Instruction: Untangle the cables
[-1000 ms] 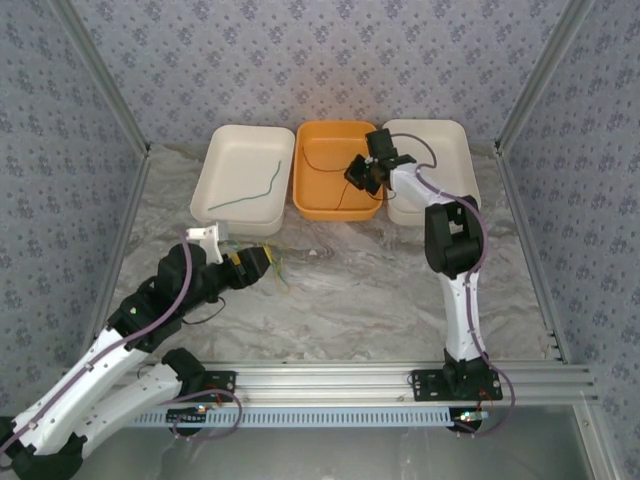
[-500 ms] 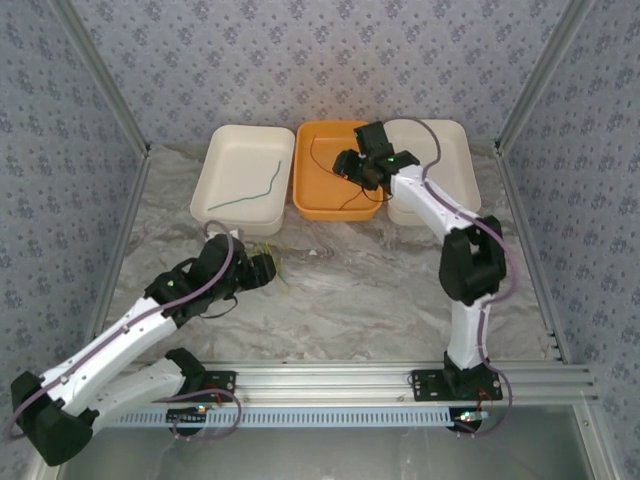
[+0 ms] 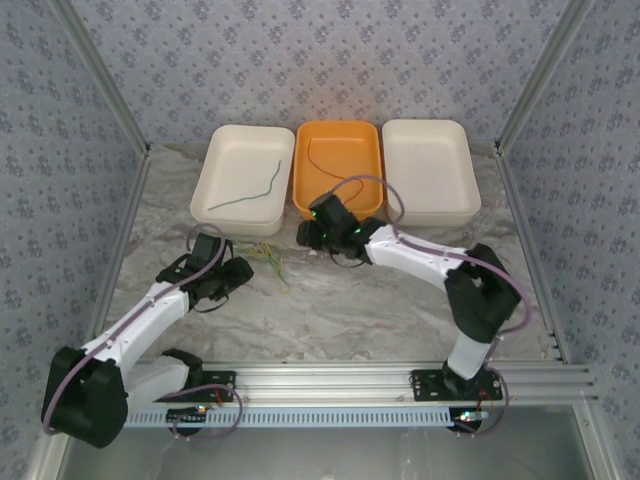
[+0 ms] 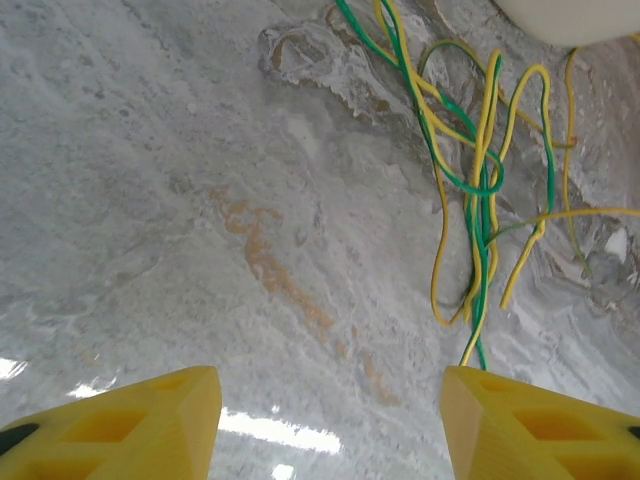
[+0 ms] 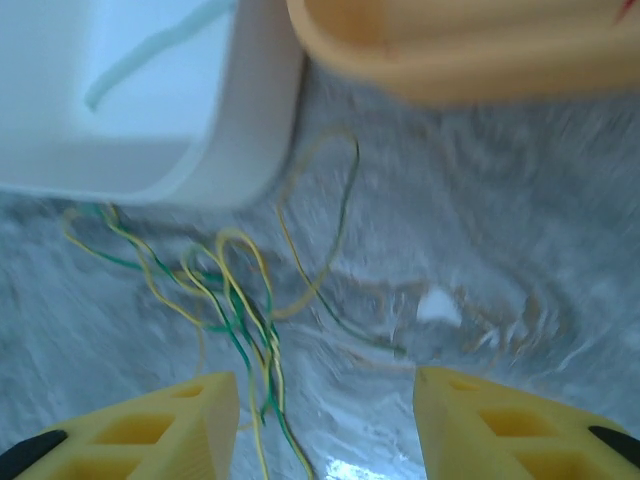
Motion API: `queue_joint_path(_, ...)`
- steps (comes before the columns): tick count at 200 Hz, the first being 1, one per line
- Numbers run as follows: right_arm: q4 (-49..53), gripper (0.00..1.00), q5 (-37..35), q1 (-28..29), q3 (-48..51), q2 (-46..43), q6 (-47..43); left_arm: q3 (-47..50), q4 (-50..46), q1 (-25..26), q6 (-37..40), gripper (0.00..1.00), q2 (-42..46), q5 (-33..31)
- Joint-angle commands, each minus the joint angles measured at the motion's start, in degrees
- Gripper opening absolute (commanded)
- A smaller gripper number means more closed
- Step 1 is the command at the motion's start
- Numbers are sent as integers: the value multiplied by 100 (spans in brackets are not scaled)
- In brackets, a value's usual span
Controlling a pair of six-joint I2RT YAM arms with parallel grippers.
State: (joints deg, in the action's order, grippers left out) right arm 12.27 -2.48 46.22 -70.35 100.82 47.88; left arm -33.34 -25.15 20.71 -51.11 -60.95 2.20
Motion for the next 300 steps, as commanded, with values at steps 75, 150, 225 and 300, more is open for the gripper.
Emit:
queue_joint_path(75, -1100, 45, 335, -56, -474, 1315, 696, 304, 2532, -401, -371, 61, -1220, 799)
queue_joint_path(150, -1073, 50, 283, -93, -492, 1204, 670, 93, 3160, -420, -434, 58, -2142, 445)
queue_joint_path(225, -876, 55, -109, 191, -163, 410, 585, 148, 3112, -426, -428, 46, -1861, 341)
queue_joint_path(300, -1183, 59, 384, -120, -415, 1273, 1199, 229, 3200, -425, -499, 54, -1658, 499)
